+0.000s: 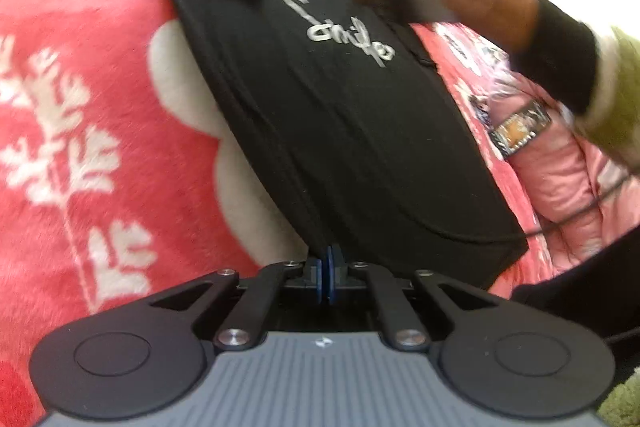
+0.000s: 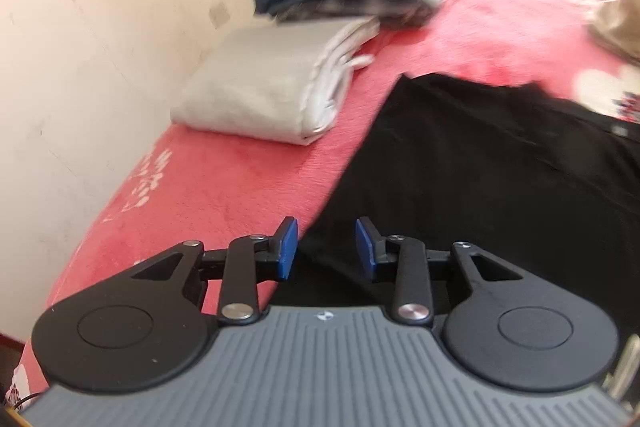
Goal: Fold clothes
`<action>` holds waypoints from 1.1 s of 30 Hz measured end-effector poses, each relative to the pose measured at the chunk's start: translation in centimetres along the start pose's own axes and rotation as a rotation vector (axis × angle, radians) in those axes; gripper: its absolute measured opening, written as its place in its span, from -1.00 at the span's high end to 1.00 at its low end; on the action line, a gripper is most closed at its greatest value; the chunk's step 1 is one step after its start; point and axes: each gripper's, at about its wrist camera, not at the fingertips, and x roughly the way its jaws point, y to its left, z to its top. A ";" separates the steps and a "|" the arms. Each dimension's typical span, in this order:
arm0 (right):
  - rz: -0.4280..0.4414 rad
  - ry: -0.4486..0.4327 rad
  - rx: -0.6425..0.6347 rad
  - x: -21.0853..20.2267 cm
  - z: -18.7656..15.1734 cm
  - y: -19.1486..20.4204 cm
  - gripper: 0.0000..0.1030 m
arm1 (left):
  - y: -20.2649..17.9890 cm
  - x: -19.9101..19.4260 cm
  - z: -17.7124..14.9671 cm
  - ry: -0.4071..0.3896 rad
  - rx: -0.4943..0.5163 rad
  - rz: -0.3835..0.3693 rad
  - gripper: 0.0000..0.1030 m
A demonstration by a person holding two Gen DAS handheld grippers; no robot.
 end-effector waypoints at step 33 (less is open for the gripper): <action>-0.068 -0.184 0.285 -5.6 2.6 -13.7 0.94 | -9.2 4.7 9.9 -0.053 0.155 -0.302 0.94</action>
